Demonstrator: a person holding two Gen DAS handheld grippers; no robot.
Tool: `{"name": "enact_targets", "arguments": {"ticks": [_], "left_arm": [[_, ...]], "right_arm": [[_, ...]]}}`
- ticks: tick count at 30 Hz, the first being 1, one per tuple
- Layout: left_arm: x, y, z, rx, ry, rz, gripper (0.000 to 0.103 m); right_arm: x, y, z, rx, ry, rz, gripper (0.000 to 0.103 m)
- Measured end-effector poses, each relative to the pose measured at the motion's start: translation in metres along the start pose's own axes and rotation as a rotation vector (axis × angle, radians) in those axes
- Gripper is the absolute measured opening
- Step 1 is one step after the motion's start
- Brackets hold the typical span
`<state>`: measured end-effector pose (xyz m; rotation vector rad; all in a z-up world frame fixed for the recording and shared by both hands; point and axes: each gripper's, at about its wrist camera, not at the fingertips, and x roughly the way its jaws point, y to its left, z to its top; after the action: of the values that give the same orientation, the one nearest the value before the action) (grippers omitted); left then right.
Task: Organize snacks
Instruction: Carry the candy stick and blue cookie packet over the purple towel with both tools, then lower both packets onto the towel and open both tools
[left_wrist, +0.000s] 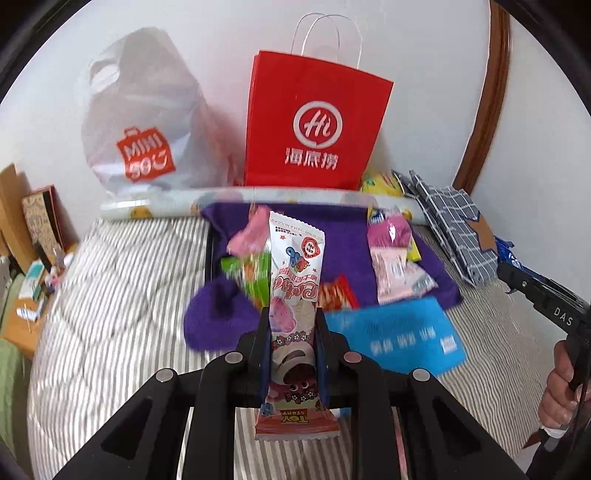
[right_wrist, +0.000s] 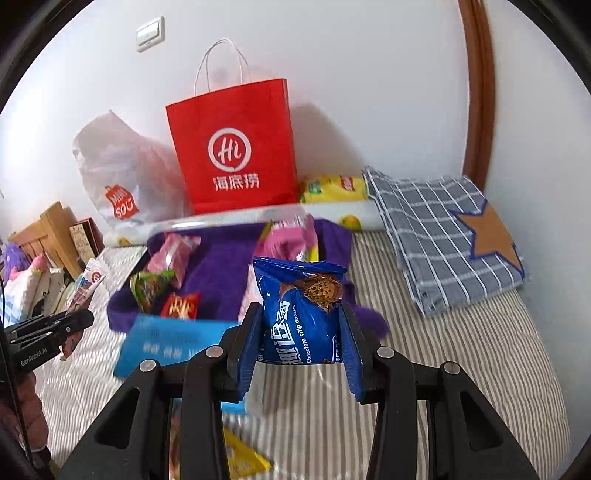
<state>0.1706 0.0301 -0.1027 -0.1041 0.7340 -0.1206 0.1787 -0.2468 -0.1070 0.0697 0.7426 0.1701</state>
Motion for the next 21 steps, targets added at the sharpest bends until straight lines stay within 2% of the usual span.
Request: {"name": "enact_targets", "arguments": {"ticks": [6,14,18,21], "left_arm": [[0.016,0.001,0.029,-0.020,-0.016,-0.024,0.018],[0.050,-0.007,0.065,0.008,-0.018,-0.030,0.018],[0.069,-0.009,0.074,0.013,-0.029,-0.037,0.018],[0.087,-0.006,0.074,0.020,-0.028,-0.025,0.018]], "right_arm": [[0.028,0.007,0.026,-0.009,0.004,0.017,0.041],[0.065,0.018,0.060,-0.018,0.002,0.048,0.041],[0.083,0.023,0.076,-0.021,-0.009,0.078,0.041],[0.102,0.024,0.071,-0.013,-0.009,0.101,0.041]]}}
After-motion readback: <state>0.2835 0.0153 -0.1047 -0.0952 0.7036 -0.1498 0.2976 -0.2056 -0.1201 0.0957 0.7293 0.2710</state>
